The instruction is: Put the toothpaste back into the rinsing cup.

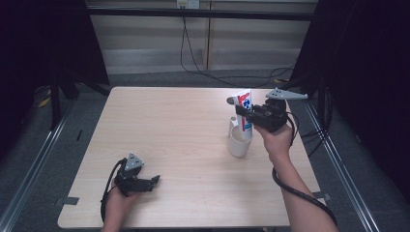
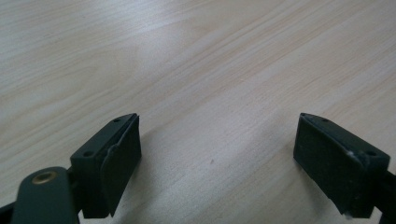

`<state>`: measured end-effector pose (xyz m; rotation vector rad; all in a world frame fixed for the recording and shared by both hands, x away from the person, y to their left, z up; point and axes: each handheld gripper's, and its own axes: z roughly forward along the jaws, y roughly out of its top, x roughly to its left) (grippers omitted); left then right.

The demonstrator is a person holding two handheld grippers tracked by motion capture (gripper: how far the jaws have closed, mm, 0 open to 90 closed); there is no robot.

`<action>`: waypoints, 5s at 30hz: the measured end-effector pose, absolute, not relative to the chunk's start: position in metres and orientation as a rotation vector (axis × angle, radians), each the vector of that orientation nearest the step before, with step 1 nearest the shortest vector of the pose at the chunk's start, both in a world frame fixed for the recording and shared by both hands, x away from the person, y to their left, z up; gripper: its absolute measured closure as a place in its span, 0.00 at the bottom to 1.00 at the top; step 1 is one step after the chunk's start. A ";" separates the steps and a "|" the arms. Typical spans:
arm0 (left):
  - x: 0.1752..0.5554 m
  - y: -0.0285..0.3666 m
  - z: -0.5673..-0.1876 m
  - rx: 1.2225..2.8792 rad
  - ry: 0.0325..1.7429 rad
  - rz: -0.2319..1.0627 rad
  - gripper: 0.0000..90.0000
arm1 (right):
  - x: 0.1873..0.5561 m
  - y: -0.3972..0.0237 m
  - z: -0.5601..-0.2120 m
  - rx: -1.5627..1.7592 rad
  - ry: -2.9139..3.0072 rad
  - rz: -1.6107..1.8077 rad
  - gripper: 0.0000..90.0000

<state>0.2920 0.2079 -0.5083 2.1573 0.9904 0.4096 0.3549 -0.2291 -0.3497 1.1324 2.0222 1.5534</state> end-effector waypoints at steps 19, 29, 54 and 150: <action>0.292 0.208 -0.508 2.156 0.991 0.410 0.17 | 0.372 -0.234 -0.363 1.162 1.973 1.531 0.75; 0.292 0.208 -0.508 2.156 0.991 0.410 0.17 | 0.374 -0.234 -0.374 1.181 1.968 1.544 0.75; 0.292 0.208 -0.508 2.156 0.991 0.410 0.17 | 0.371 -0.232 -0.406 1.207 2.013 1.473 0.72; 0.292 0.208 -0.508 2.156 0.992 0.412 0.17 | 0.313 -0.251 -0.426 1.133 2.118 1.233 0.25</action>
